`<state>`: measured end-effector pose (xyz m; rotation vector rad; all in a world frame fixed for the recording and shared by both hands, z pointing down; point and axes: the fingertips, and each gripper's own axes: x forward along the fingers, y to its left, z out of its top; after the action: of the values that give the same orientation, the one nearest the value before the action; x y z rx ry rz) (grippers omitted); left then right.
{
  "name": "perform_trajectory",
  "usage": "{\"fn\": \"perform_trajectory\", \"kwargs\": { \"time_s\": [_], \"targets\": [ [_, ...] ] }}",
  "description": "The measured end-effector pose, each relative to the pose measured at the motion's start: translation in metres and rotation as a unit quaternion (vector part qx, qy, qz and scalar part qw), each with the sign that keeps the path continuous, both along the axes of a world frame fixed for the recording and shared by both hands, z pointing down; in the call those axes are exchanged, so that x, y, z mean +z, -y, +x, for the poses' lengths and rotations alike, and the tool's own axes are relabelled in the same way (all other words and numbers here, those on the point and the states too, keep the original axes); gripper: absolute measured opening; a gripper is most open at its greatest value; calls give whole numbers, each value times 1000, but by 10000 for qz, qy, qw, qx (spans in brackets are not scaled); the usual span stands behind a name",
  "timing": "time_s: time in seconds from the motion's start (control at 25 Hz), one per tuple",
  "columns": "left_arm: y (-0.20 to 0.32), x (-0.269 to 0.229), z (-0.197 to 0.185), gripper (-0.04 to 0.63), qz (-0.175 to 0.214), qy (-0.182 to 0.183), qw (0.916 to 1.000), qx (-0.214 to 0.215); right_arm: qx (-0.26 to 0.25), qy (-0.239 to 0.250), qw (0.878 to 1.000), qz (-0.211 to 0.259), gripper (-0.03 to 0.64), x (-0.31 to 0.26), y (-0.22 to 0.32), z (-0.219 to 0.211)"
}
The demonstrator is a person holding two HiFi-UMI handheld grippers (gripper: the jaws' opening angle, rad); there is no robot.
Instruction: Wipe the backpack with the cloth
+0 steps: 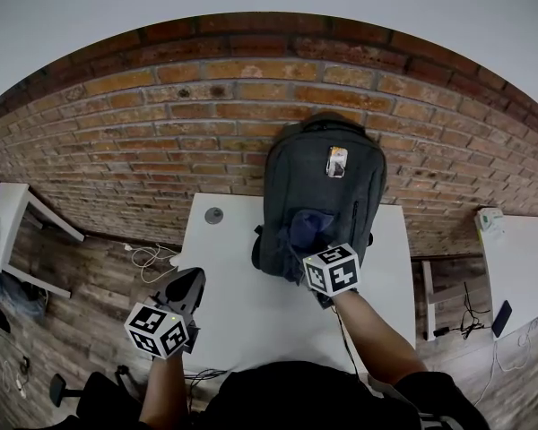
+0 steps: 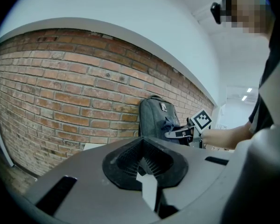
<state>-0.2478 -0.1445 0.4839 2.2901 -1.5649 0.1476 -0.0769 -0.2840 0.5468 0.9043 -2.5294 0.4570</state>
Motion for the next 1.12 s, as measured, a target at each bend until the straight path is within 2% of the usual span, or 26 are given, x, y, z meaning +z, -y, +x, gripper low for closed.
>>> {"fn": "perform_trajectory", "kwargs": {
  "time_s": [0.36,0.64,0.88,1.12],
  "targets": [
    [-10,0,-17,-5,-33,20,10000,-85,325,105,9982,502,64,-72,69,-7],
    [-10,-1,-30,-6,-7,29,10000,-61,339,-96,9955,881,64,-113,110,-26],
    [-11,4,-45,-5,-64,1,10000,-66,570,-44,9926,1071,64,-143,144,-33],
    [-11,9,-49,-5,-109,-4,9999,102,848,142,9906,1059,64,-156,162,-36]
  ]
}}
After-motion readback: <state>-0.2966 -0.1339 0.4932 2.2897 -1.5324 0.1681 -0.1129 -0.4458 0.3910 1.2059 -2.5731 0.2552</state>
